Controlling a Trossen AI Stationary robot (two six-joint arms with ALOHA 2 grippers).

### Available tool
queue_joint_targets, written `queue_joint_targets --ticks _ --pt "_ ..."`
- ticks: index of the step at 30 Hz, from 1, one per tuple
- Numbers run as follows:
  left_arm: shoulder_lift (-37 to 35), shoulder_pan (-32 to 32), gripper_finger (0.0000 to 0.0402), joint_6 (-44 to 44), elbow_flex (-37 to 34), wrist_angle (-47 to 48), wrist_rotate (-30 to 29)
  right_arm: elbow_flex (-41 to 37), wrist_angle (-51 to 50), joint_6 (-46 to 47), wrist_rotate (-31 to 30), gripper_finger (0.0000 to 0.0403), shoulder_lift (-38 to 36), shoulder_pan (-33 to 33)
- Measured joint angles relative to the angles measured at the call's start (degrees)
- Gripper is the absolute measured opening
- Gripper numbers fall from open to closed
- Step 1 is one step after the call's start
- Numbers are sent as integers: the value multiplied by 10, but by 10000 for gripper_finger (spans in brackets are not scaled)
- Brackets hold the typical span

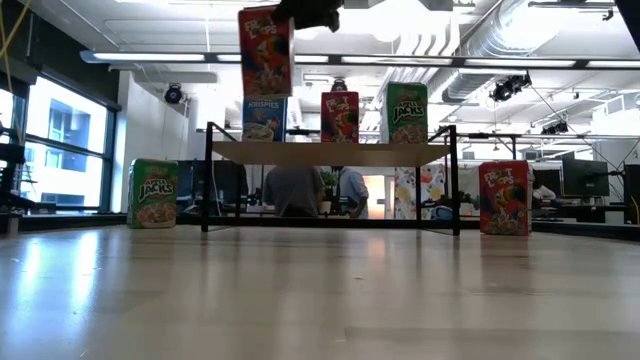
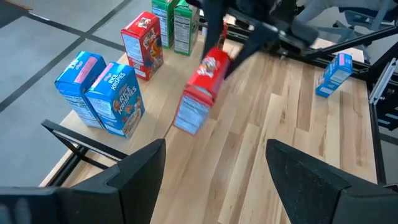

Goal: Stack cereal on shelf
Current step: Put the bottom red cereal box on the shelf aligned with the other red cereal box

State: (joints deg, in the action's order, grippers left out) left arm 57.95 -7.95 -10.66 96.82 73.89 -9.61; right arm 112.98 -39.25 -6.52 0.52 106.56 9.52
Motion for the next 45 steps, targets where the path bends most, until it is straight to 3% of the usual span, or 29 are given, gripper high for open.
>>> queue_joint_targets --ticks 14,23,29,35,45 --pt "0 0 269 0 0 0 0 21 -80 -69 75 142 -42 66" --pt "0 0 269 9 0 0 0 21 -117 -92 196 142 -59 126" --pt "0 0 269 8 0 -1 0 21 -148 -108 198 142 -61 153" --pt "0 0 269 8 0 -1 0 21 -154 -118 240 142 -61 175" --pt "0 0 269 8 0 -1 0 21 -171 -100 241 142 -61 190"
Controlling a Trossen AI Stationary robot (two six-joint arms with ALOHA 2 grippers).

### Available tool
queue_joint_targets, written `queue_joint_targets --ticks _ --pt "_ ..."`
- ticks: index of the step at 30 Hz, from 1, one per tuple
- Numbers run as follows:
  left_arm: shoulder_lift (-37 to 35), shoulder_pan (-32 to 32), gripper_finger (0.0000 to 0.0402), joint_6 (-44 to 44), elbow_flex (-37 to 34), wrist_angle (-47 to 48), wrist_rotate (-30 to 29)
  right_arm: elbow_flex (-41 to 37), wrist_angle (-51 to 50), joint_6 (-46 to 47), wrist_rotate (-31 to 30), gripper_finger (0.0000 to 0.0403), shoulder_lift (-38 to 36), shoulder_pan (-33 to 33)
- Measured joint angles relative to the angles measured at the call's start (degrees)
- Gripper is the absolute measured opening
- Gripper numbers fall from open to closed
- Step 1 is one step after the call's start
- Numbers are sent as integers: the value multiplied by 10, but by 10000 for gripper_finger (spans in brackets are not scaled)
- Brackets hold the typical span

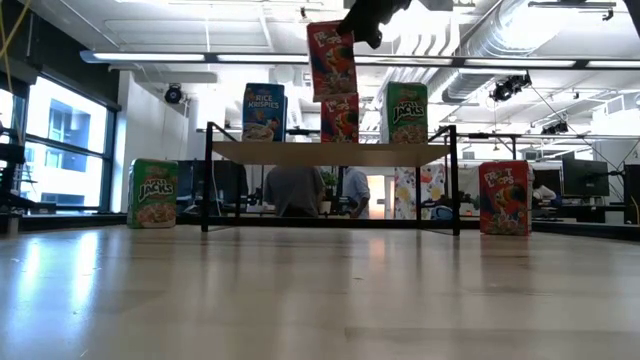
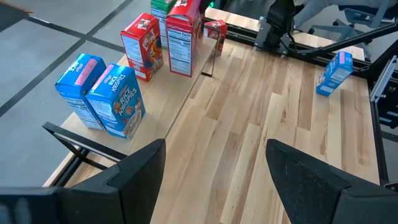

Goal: Stack cereal on shelf
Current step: Put the bottom red cereal box on the shelf aligned with the other red cereal box

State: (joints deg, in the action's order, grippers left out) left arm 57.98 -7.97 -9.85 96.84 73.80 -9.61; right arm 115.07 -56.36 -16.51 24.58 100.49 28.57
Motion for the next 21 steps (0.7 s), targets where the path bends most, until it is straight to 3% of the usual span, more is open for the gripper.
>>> queue_joint_targets --ticks 21 --pt "0 0 269 0 0 -1 0 0 -3 25 -21 142 -32 -1"
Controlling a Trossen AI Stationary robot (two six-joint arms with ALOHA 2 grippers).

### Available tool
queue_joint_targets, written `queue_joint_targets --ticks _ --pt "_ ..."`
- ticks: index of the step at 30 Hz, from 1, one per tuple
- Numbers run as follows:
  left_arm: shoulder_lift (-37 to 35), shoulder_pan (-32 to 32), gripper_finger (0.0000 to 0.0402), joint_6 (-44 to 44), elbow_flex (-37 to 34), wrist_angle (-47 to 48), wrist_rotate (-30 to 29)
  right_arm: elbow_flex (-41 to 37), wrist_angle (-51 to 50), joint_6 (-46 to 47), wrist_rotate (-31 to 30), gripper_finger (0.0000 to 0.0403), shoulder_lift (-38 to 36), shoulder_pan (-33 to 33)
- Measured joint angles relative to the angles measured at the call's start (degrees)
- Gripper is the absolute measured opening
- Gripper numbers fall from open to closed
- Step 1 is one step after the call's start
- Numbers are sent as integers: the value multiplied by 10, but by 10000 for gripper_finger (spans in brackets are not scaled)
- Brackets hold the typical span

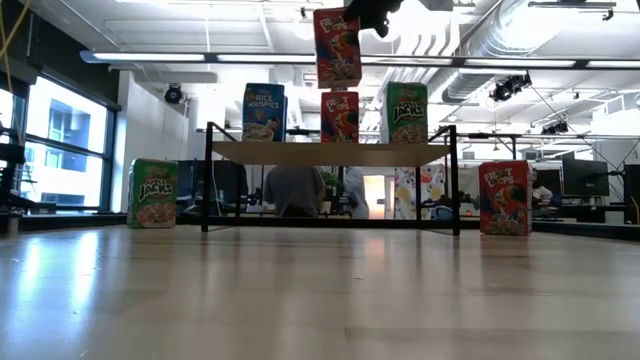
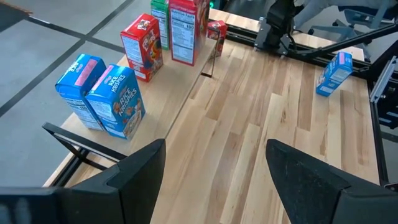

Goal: Stack cereal on shelf
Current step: Put the bottom red cereal box on the shelf aligned with the other red cereal box

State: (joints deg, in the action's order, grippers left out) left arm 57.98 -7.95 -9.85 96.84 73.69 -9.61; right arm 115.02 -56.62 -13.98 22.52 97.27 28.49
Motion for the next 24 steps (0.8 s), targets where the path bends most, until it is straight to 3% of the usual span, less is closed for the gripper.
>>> queue_joint_targets --ticks 8,19,24 --pt "0 0 269 0 0 0 0 -38 24 17 -5 142 -28 -5" --pt "0 0 269 0 0 0 0 -286 268 60 -30 142 -147 -5" --pt "0 0 269 0 0 0 0 -369 352 48 -46 142 -165 -5"
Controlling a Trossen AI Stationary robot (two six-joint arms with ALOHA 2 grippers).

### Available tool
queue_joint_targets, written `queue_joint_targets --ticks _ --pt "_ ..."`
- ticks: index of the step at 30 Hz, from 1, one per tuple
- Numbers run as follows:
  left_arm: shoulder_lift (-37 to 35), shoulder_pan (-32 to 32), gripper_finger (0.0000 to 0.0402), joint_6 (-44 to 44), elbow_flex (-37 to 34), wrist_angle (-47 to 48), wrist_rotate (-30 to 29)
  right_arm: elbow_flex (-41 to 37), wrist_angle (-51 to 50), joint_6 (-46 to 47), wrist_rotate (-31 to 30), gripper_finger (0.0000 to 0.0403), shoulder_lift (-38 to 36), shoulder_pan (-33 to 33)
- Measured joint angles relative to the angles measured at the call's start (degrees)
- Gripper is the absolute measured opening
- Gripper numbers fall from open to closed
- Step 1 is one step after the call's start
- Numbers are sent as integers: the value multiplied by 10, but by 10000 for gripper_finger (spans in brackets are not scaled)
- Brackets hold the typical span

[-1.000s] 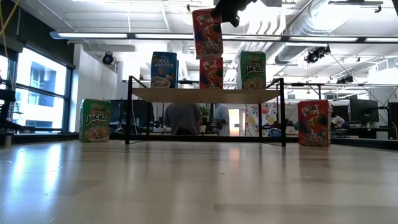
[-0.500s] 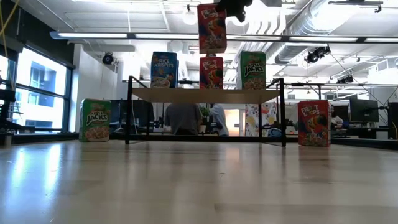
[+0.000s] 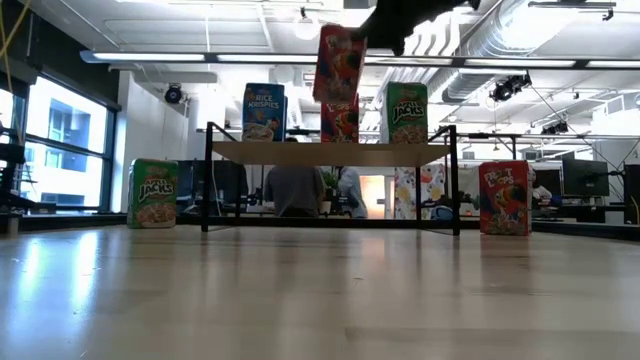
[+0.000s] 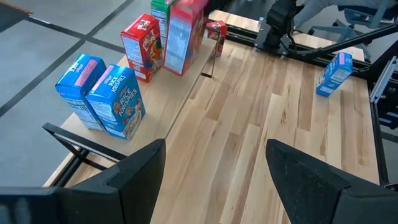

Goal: Stack cereal on shelf
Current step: Put the bottom red cereal box on the shelf aligned with the other red cereal box

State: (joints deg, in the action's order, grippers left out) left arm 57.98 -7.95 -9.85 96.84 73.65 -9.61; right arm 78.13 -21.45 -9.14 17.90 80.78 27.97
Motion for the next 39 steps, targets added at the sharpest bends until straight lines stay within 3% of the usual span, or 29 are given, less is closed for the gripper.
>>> queue_joint_targets --ticks 9,39 --pt "0 0 269 0 0 0 0 -18 -1 -61 -13 142 20 5" --pt "0 0 269 0 0 0 0 -18 15 -75 22 142 66 43"
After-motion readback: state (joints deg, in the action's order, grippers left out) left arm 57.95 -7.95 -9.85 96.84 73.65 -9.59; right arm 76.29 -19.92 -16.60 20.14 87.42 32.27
